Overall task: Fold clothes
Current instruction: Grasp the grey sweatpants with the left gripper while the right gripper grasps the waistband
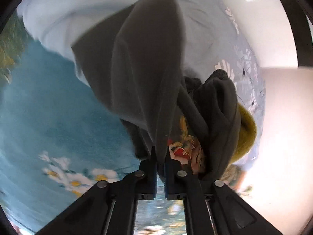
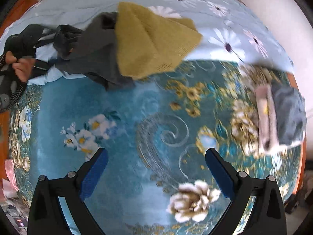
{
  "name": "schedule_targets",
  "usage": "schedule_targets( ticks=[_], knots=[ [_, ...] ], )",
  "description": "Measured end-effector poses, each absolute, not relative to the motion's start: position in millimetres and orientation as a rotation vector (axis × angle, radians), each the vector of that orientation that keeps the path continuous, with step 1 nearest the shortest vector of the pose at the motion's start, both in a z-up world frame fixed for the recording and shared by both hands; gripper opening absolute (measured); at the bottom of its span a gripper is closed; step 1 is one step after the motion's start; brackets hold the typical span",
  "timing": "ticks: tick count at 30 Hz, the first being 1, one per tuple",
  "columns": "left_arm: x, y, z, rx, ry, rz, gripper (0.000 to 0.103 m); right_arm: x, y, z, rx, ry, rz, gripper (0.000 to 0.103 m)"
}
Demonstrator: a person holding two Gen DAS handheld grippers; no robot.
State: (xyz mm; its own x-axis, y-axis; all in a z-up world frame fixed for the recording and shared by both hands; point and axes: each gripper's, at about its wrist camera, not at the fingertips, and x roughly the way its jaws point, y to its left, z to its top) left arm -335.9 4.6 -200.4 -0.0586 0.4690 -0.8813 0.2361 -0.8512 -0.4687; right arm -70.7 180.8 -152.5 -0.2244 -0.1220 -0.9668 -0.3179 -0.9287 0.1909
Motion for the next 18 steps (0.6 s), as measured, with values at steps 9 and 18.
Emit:
schedule_targets(
  ticks=[9, 18],
  knots=[
    [-232, -58, -89, -1.670, -0.675, 2.114, 0.004, -37, 190, -130, -1.781, 0.676, 2.347, 0.099],
    [-71, -150, -122, -1.943, -0.534, 2.058, 0.004, 1, 186, -110, -1.724, 0.797, 2.410, 0.099]
  ],
)
